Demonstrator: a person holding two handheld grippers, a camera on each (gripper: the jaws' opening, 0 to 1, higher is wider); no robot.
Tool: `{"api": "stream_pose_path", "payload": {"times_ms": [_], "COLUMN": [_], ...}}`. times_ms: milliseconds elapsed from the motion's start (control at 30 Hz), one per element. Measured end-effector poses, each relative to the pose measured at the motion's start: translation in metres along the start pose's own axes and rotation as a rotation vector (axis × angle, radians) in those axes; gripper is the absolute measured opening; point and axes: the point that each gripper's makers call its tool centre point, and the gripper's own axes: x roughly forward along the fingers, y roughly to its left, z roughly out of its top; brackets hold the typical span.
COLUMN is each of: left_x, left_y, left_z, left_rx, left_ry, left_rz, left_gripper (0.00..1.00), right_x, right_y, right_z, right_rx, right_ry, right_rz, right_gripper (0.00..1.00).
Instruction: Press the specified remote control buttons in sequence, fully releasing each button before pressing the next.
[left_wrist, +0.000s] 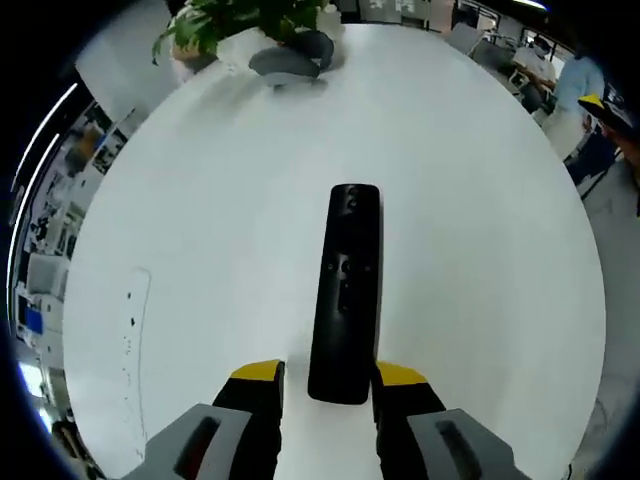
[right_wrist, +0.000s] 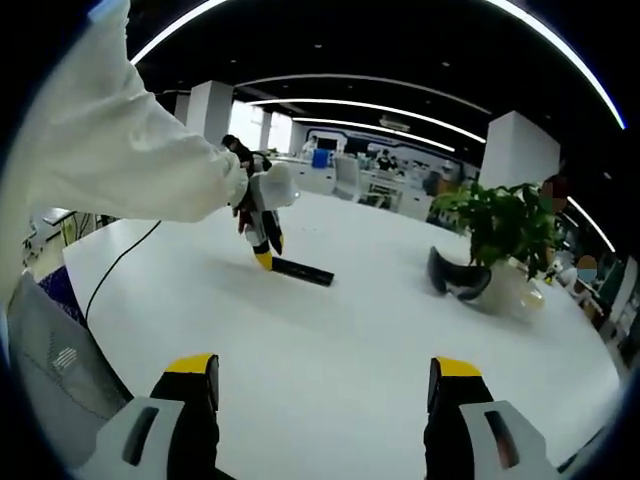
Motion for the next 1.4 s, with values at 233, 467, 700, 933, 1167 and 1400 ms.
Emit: {"api": "stream_pose_path", "payload": {"times_ms": [233, 467, 700, 933, 1167, 1400], "left_x": [-0.005, -0.009, -0.014, -0.022, -0.056, -0.081], "left_y": [0.011, 0.011, 0.008, -0.017, -0.037, -0.059], "left_z": [-0.010, -0.017, -0.015, -0.007, -0.003, -0.017], "left_rx": [-0.259, -0.399, -0.462, -0.560, -0.708, -0.700], "left_ry": [0.045, 0.024, -0.040, -0.171, -0.377, -0.440], "left_rz": [0.132, 0.203, 0.274, 0.237, 0.288, 0.381], "left_gripper": [0.48, 0.54, 0.77, 0.90, 0.97, 1.00], "right_x": [-0.001, -0.002, -0.003, -0.004, -0.004, -0.005], "right_y": [0.001, 0.001, 0.000, -0.001, 0.001, 0.001], "right_z": [0.002, 0.003, 0.006, 0.008, 0.009, 0.010], "right_rx": [-0.003, -0.001, 0.010, 0.022, 0.015, 0.020], "right_ry": [-0.010, -0.018, -0.033, -0.047, -0.056, -0.064], "right_rz": [0.005, 0.010, 0.010, 0.008, 0.013, 0.018], "right_gripper": [0.86, 0.87, 0.87, 0.88, 0.88, 0.88]}}
